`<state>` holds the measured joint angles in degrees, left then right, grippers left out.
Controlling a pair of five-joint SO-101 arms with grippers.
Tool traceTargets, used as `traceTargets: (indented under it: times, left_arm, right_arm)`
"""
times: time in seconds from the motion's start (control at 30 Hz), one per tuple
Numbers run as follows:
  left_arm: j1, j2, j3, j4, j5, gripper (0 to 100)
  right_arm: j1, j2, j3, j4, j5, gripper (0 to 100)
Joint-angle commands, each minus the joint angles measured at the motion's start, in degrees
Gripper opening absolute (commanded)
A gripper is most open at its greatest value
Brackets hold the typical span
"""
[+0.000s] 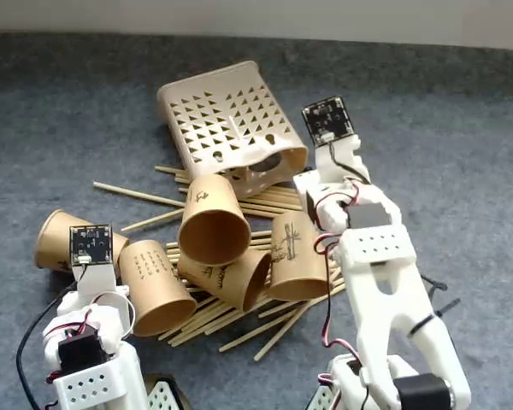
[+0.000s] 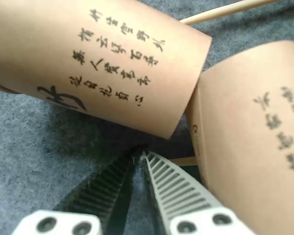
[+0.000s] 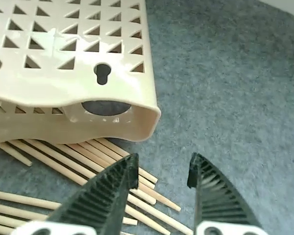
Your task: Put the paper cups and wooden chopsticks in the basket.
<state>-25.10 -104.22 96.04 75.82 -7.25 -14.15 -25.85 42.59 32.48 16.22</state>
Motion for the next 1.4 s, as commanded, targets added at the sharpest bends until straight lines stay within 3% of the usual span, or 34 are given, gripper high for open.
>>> traceTargets:
  times: [0.0,0.47,0.87,1.37]
  left_arm:
    - [0.84,-0.84,1.1,0.09,-0.26,1]
    - [0.84,-0.84,1.1,0.09,-0.26,1]
    - [0.84,-0.84,1.1,0.09,-0.26,1]
    - [0.84,-0.84,1.1,0.09,-0.26,1]
  right_arm:
    - [-0.84,3.65,-3.47,-4.88,-0.09,17.3]
    - [-0.57,20.53,-3.74,-23.43,-0.26,17.3]
    - [-0.66,22.64,-3.38,-37.93,-0.44,17.3]
    - [-0.84,29.49,-3.74,-39.08,-0.44,16.4]
